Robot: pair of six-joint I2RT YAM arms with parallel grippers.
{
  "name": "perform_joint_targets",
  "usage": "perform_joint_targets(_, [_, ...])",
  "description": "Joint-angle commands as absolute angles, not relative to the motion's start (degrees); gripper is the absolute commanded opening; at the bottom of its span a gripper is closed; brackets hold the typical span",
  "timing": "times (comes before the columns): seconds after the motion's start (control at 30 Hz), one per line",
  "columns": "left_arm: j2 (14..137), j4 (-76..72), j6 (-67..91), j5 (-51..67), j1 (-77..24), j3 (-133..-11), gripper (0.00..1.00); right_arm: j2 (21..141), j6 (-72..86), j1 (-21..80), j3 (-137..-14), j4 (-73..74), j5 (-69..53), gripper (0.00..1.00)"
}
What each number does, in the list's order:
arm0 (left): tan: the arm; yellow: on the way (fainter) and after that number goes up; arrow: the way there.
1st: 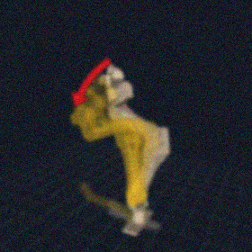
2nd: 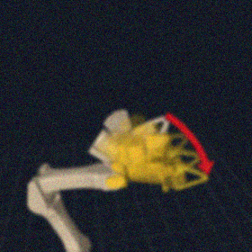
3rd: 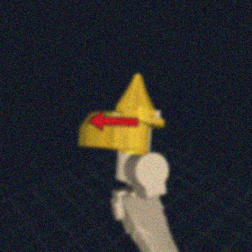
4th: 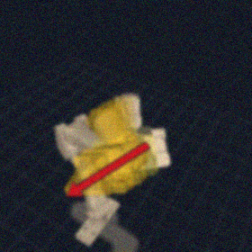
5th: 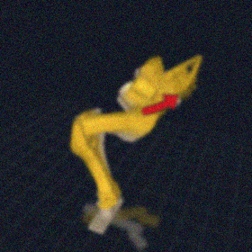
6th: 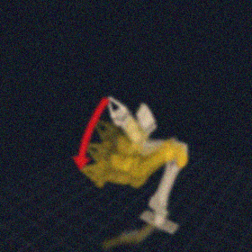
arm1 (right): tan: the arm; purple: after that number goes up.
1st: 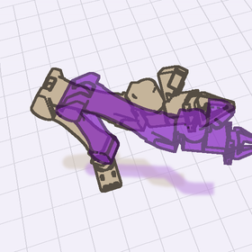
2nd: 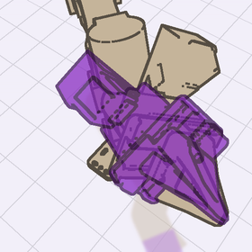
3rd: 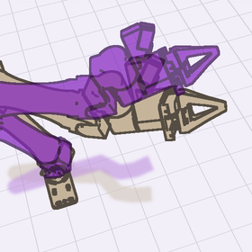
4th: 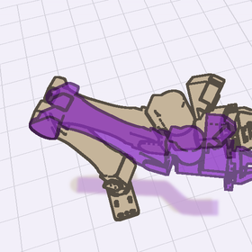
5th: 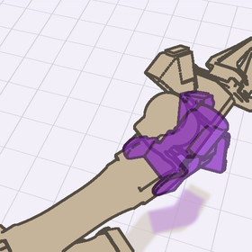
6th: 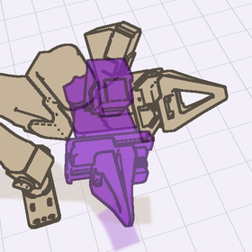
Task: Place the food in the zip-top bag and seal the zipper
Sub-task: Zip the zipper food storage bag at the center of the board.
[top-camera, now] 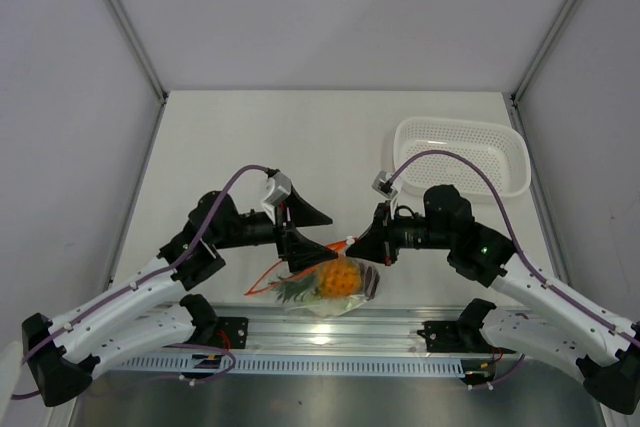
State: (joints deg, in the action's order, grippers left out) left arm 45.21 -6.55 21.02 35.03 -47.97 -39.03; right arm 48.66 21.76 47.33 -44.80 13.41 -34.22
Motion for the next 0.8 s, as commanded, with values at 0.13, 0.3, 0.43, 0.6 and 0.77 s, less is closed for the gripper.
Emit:
perform_joint_targets(0.13, [47.63,-14.85,22.06,36.12,-47.64,-39.99,0.81,49.57,24.7,48.69,-46.05,9.32,-32.52,0.0])
perform_joint_targets(0.3, [49.57,-16.26,22.85,37.27,-47.64,-40.08,0.77,49.66,24.79,49.66,-46.67,9.32,-32.08,0.0])
perform_joint_targets(0.43, [51.15,-15.82,21.8,37.35,-47.72,-40.87,0.7,50.1,25.22,49.92,-47.2,9.41,-31.99,0.0])
perform_joint_targets(0.6, [52.47,-15.82,20.92,37.62,-47.72,-40.78,0.64,50.01,25.31,50.36,-47.81,9.67,-31.9,0.0])
perform_joint_targets(0.77, [53.35,-16.26,21.18,39.55,-47.72,-40.61,0.56,49.66,25.31,50.36,-47.81,10.11,-31.64,0.0])
